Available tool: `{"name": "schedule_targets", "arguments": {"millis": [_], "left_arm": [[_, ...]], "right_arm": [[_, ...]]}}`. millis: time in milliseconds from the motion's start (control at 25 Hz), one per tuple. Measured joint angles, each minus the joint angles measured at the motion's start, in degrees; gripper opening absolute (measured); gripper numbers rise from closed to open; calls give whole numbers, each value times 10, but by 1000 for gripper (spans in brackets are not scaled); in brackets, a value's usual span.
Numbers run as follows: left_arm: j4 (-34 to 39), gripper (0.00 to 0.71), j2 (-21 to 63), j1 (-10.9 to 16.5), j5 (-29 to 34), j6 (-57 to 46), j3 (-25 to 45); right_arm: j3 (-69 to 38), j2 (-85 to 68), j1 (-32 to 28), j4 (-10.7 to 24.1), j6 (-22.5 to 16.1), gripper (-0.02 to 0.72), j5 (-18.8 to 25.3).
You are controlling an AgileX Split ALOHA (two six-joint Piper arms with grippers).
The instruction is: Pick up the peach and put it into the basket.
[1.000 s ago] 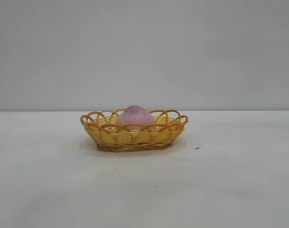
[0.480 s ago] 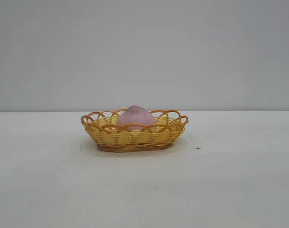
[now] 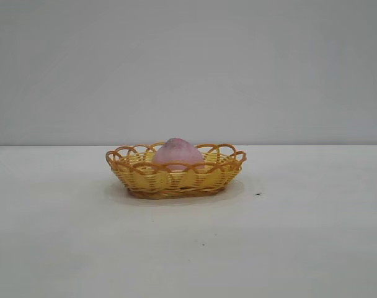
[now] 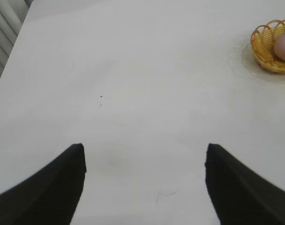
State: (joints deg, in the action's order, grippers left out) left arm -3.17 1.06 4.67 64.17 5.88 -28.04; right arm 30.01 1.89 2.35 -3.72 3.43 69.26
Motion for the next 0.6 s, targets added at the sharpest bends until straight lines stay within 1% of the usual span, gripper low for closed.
{"name": "schedule_targets", "arguments": {"millis": [80,200,600], "left_arm": [[0,519,0,0,0,0,0],[0,519,0,0,0,0,0],[-1,519,0,0,0,0,0]], "right_arm": [[-11,0,0,-5,-9,386,-21],[-20,0,0,-7,-13,386,-33],[-20,-1,0,-8,-14,386,-38]]}}
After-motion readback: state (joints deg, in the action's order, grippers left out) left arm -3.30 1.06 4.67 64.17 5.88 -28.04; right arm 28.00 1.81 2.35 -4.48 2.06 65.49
